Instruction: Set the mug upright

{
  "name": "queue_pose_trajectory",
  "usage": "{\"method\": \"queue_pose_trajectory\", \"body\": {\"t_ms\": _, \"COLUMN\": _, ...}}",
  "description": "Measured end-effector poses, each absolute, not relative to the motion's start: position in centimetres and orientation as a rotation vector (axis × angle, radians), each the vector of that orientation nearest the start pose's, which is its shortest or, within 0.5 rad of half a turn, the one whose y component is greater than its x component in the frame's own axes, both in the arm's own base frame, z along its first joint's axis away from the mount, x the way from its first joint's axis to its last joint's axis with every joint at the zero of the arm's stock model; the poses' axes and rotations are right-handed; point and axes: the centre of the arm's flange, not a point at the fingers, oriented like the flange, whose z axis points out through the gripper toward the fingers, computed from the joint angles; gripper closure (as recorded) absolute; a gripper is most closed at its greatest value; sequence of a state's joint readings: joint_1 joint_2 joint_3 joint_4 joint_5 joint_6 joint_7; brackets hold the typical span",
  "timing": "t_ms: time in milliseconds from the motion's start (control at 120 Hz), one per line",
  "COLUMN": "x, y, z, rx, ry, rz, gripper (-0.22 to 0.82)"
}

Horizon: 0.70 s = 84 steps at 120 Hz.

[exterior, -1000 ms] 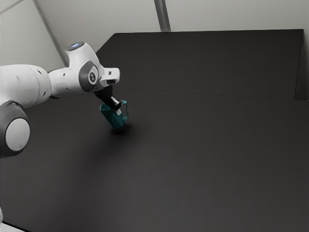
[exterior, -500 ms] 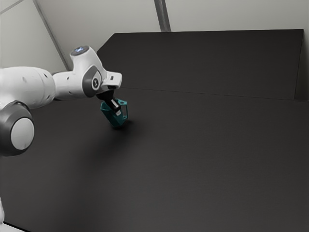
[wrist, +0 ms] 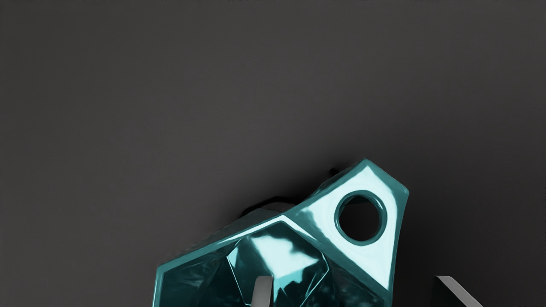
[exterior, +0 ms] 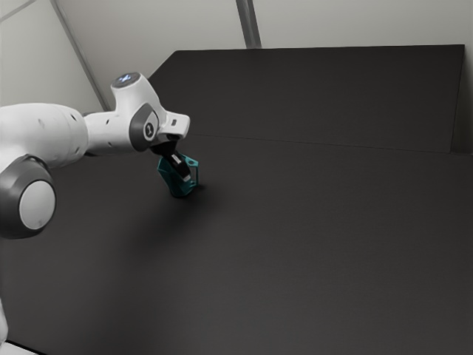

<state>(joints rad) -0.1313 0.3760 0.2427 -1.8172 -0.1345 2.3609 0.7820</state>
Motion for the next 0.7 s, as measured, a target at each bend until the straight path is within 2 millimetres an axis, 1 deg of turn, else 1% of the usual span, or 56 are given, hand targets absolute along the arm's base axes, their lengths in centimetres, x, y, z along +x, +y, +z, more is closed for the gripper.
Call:
{"method": "queue_pose_trajectory", "body": {"t_ms": 92, "x": 65.4, "y": 5.8, "z": 36.6, "rx": -2.913, "ry": 0.932, "rz": -0.278, "gripper": 0.14}}
{"method": "queue_pose_trajectory", "body": {"t_ms": 192, "x": 65.2, "y": 5.7, "z": 37.4, "rx": -2.911, "ry": 0.938, "rz": -0.283, "gripper": 0.09}}
{"method": "queue_pose_trajectory", "body": {"t_ms": 308, "x": 64.3, "y": 5.4, "z": 39.5, "rx": -2.930, "ry": 0.925, "rz": -0.281, "gripper": 0.05}}
{"method": "queue_pose_trajectory", "body": {"t_ms": 392, "x": 63.0, "y": 5.5, "z": 41.7, "rx": -2.942, "ry": 0.909, "rz": -0.265, "gripper": 0.03}}
{"method": "queue_pose_trajectory", "body": {"t_ms": 575, "x": 60.8, "y": 6.0, "z": 45.7, "rx": -2.976, "ry": 0.853, "rz": -0.209, "gripper": 0.01}}
{"method": "queue_pose_trajectory", "body": {"t_ms": 642, "x": 59.9, "y": 6.1, "z": 47.4, "rx": -2.986, "ry": 0.828, "rz": -0.179, "gripper": 0.01}}
{"method": "queue_pose_trajectory", "body": {"t_ms": 700, "x": 58.9, "y": 6.0, "z": 49.3, "rx": -2.992, "ry": 0.804, "rz": -0.158, "gripper": 0.01}}
